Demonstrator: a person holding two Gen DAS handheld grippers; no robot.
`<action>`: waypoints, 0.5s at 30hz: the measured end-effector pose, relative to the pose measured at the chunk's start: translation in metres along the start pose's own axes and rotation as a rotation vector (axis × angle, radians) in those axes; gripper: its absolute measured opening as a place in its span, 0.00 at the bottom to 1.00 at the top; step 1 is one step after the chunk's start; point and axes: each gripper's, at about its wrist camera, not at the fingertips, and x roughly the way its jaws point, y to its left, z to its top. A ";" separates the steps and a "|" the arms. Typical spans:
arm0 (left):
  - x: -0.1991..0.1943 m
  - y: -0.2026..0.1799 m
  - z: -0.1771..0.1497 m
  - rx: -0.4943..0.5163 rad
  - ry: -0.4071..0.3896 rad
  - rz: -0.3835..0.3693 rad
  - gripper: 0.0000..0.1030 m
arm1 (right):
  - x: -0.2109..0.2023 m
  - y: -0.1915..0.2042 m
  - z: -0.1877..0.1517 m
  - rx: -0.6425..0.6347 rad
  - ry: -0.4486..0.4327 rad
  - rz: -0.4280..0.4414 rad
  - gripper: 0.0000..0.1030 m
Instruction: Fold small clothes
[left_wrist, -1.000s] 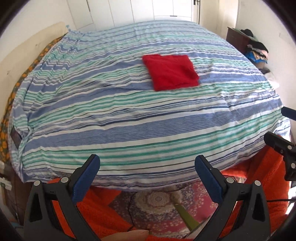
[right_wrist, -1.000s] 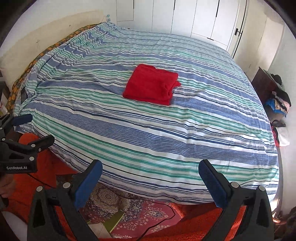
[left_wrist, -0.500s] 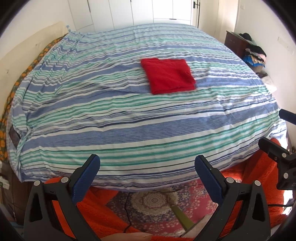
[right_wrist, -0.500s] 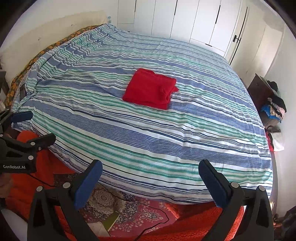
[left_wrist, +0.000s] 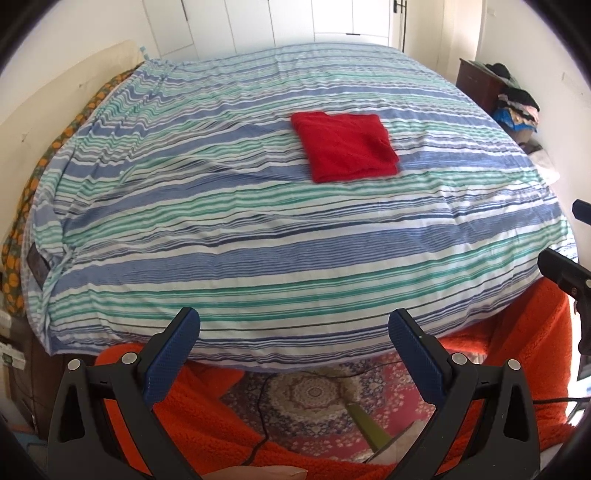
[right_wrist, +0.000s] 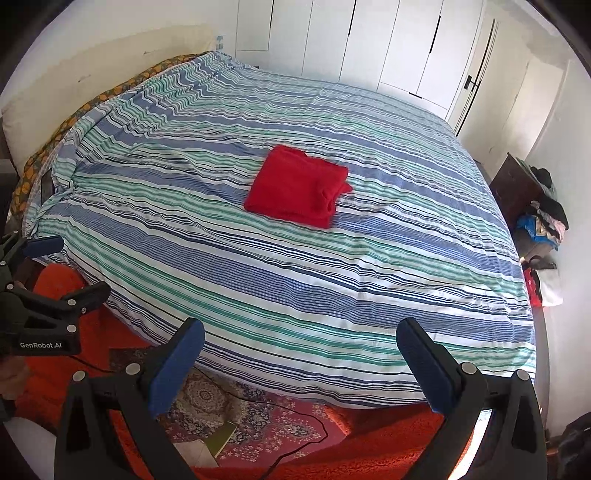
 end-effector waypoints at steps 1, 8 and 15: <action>-0.001 0.000 0.001 0.000 -0.003 0.001 0.99 | 0.000 0.000 0.000 0.000 -0.001 -0.003 0.99; -0.002 -0.001 0.002 0.002 -0.013 0.006 0.99 | -0.006 0.002 0.000 -0.001 -0.012 -0.008 0.99; -0.004 0.001 -0.001 -0.003 -0.010 0.011 0.99 | -0.006 0.003 -0.002 0.002 -0.011 -0.002 0.99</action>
